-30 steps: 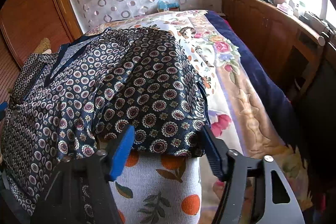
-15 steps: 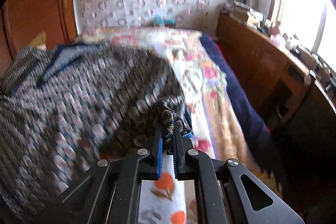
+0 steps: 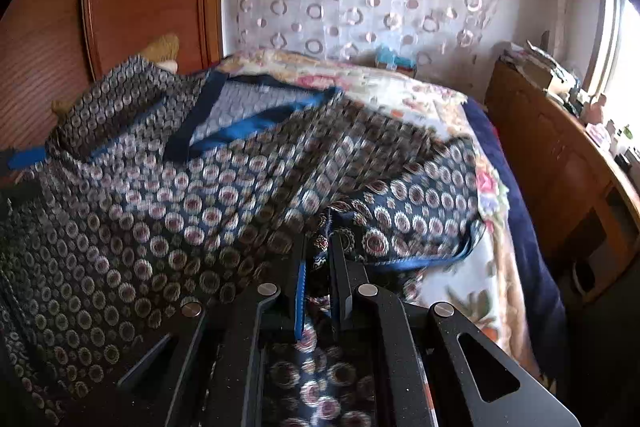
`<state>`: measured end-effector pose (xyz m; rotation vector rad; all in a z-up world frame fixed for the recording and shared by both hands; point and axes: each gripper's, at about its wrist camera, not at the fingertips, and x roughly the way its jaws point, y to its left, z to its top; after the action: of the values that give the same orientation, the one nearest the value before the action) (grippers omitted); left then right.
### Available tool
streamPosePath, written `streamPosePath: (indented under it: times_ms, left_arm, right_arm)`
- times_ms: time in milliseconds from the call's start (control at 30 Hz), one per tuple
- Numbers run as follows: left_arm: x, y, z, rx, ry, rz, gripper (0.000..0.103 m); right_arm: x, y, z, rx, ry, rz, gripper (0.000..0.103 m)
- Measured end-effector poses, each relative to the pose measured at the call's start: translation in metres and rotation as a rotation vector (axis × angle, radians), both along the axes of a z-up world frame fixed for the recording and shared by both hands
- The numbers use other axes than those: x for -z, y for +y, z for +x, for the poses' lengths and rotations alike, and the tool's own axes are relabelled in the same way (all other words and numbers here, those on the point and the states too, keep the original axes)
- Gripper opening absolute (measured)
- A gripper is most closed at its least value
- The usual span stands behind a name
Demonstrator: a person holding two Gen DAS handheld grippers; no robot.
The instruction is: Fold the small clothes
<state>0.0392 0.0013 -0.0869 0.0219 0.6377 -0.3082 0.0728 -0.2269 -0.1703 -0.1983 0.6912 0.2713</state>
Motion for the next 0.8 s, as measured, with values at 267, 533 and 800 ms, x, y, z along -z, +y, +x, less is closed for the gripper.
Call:
streamPosePath:
  times_ms: [267, 533, 800]
  left_arm:
    - [0.003, -0.003, 0.0, 0.008, 0.006, 0.002, 0.08]
    - [0.003, -0.005, 0.0, 0.01, 0.006, 0.002, 0.08]
    - [0.002, -0.006, -0.002, 0.014, 0.009, 0.008, 0.08]
  right_arm:
    - [-0.01, -0.021, -0.008, -0.018, -0.002, 0.044, 0.045]
    - [-0.027, -0.079, 0.004, 0.115, -0.009, 0.134, 0.045]
    - [-0.004, -0.106, 0.053, 0.26, 0.106, 0.157, 0.045]
